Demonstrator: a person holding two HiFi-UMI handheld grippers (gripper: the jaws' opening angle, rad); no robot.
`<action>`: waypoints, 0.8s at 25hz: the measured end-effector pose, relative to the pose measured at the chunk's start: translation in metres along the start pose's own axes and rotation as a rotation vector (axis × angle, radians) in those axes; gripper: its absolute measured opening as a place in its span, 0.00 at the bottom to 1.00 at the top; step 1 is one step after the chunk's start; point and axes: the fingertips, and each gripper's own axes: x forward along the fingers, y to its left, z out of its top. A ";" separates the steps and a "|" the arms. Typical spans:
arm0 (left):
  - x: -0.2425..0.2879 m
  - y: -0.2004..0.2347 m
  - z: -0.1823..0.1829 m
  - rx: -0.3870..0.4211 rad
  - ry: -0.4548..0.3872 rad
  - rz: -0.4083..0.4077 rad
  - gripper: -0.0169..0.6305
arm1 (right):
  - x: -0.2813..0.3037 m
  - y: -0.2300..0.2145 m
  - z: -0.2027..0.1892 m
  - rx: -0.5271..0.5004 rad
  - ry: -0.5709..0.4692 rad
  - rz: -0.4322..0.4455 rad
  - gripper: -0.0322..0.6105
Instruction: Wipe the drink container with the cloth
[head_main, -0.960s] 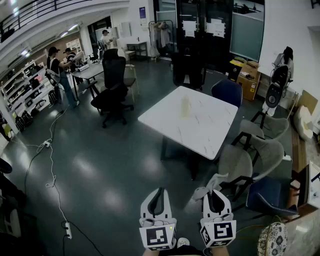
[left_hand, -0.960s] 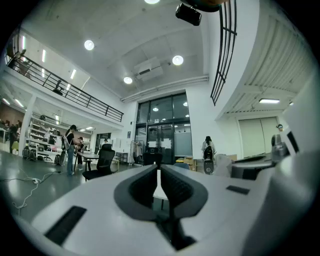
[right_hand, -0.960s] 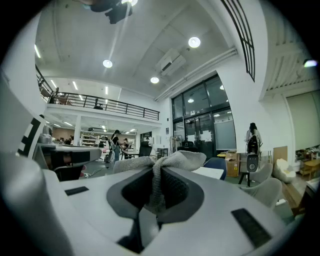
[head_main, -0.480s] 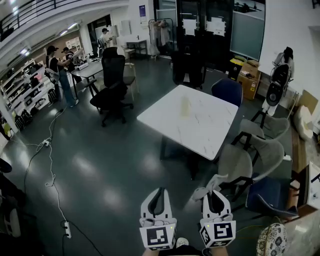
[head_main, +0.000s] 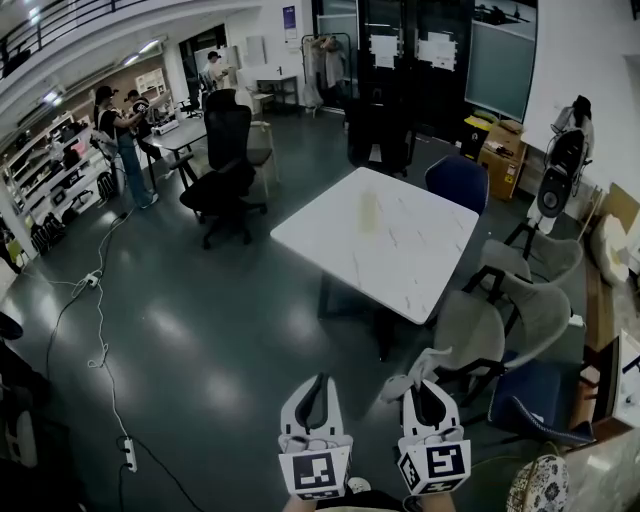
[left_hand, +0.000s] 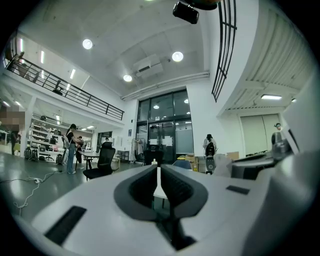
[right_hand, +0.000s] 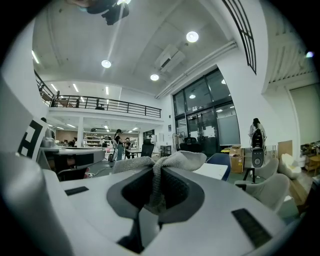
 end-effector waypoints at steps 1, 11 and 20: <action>0.001 -0.001 0.000 -0.006 0.003 0.002 0.07 | 0.001 -0.001 0.000 0.000 0.001 0.004 0.12; 0.046 -0.009 -0.004 -0.006 0.015 -0.016 0.07 | 0.035 -0.022 -0.010 0.017 0.029 0.006 0.12; 0.125 0.024 -0.004 0.013 0.018 -0.050 0.07 | 0.121 -0.031 -0.001 0.020 0.032 -0.015 0.12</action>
